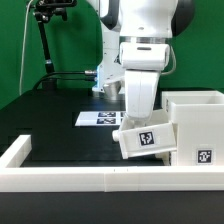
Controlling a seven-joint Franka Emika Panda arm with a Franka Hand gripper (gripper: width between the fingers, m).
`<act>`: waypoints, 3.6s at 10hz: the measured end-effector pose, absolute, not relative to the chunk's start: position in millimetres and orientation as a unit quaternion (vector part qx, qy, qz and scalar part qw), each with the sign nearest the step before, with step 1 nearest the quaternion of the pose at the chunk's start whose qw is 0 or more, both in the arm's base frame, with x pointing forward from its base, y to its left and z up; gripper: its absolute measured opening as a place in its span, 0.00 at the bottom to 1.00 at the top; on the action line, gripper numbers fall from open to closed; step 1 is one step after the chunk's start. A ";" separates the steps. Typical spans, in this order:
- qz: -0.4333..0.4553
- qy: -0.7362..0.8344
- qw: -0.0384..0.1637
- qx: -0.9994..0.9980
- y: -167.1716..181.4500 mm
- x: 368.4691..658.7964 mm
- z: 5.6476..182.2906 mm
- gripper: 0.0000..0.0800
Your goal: Assemble drawer
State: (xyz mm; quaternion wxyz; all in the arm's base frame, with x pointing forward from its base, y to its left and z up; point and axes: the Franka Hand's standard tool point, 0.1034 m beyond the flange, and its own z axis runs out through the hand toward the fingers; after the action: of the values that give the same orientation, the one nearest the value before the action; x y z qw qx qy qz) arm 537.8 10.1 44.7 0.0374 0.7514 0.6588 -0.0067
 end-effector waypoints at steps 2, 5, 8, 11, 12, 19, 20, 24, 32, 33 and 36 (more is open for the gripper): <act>-0.007 0.659 0.039 0.751 9.6 538.2 44.9 0.06; -0.008 0.654 0.041 0.755 11.5 537.5 45.4 0.06; -0.021 0.635 0.047 0.771 13.9 535.7 46.4 0.06; -0.101 0.604 0.084 0.786 18.3 531.9 53.3 0.06; -0.117 0.593 0.093 0.791 17.0 529.4 54.4 0.06; -0.159 0.651 0.091 0.737 10.1 531.0 56.5 0.06; -0.159 0.651 0.091 0.737 10.1 531.0 56.5 0.06; -0.166 0.657 0.090 0.729 10.1 533.9 58.3 0.06; -0.184 0.672 0.090 0.712 6.5 541.4 60.8 0.06; -0.178 0.673 0.090 0.713 5.3 540.2 59.8 0.06; -0.178 0.673 0.090 0.713 5.1 538.9 58.7 0.17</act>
Offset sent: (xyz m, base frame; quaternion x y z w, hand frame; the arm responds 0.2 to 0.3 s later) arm 0.0035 0.0071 0.0070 -0.0365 -0.0215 -0.0488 0.9979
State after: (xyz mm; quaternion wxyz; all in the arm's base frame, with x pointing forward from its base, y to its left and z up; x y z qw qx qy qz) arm 538.9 5.1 58.7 0.0897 0.7127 0.6727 -0.1775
